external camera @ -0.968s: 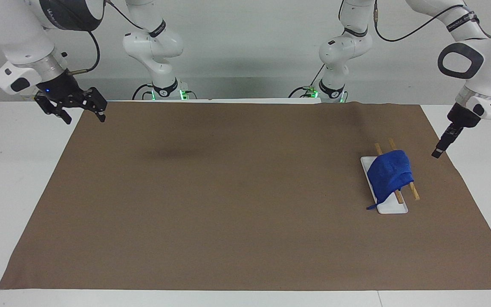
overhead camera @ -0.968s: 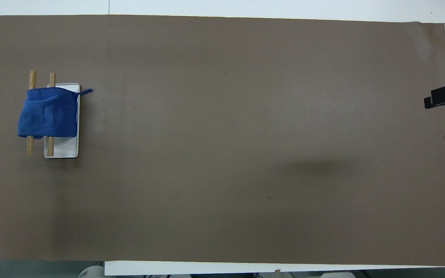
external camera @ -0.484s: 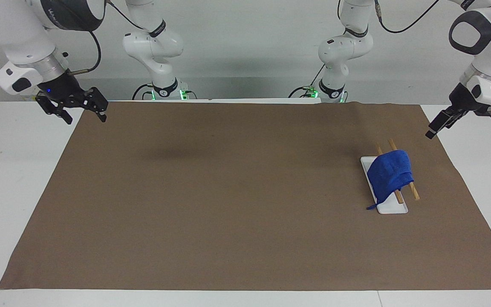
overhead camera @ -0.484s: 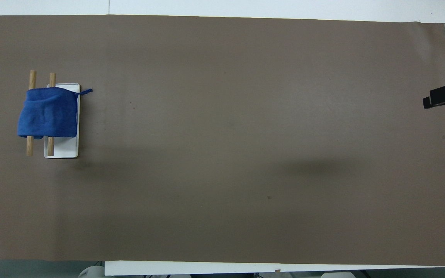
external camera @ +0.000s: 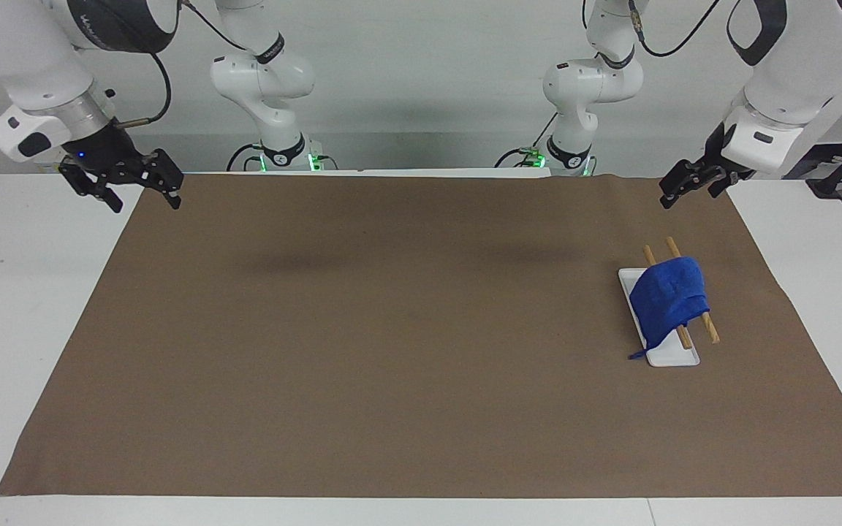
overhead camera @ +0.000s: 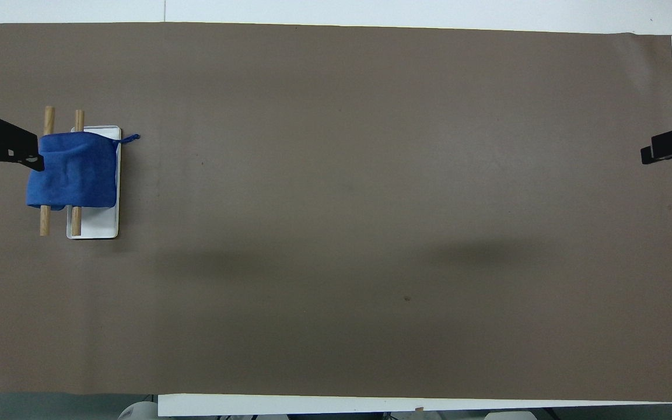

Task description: Right arm passes towel to left arm to hang

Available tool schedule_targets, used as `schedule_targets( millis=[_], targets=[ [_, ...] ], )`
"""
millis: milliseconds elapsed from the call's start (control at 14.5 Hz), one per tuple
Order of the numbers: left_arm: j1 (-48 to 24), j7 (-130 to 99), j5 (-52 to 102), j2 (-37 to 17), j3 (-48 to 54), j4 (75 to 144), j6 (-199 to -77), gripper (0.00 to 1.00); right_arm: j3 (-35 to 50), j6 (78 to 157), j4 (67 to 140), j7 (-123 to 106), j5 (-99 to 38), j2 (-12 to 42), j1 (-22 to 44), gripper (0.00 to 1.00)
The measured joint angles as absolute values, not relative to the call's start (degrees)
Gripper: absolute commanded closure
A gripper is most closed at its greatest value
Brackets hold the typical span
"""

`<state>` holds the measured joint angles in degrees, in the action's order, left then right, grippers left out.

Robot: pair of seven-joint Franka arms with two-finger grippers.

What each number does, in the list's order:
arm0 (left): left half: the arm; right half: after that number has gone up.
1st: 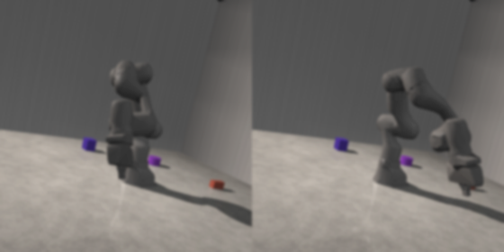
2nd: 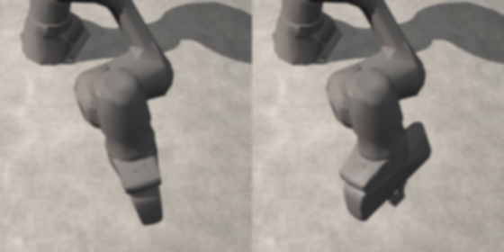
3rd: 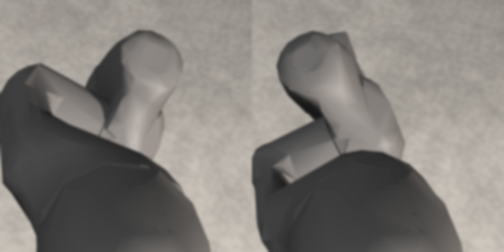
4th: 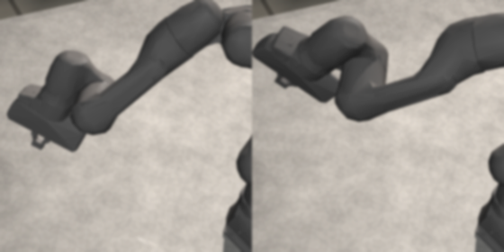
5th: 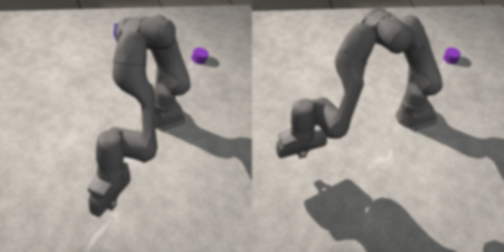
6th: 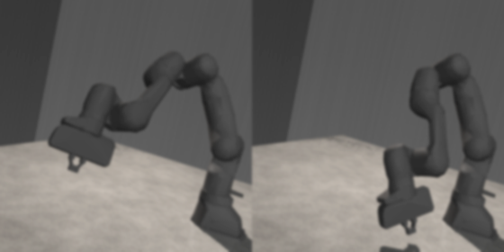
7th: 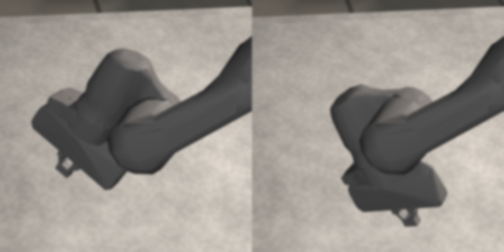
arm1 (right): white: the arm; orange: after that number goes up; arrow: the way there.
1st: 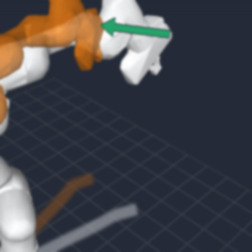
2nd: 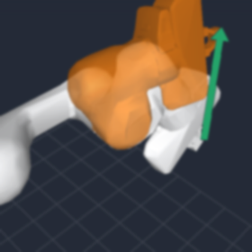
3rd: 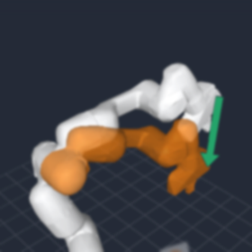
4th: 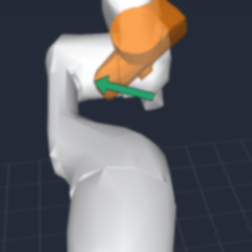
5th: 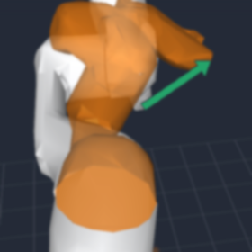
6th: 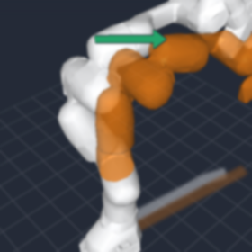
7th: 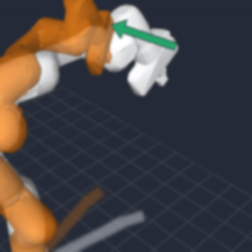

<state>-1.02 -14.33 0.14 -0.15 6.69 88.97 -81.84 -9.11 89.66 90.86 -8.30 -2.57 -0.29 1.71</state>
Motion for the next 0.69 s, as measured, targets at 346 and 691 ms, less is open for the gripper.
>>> schedule_targets(
  millis=[346,691],
  targets=[
    [-0.57,-10.36,0.13,0.82,6.32,89.86,-80.65,0.00,-9.30,89.61,91.26,-8.30,-1.67,-0.29,1.65,0.00],
    [-0.57,-9.83,0.33,3.24,6.25,91.28,-80.66,0.00,-9.37,89.24,91.66,-8.30,-1.18,-0.33,0.46,0.00]
  ],
)
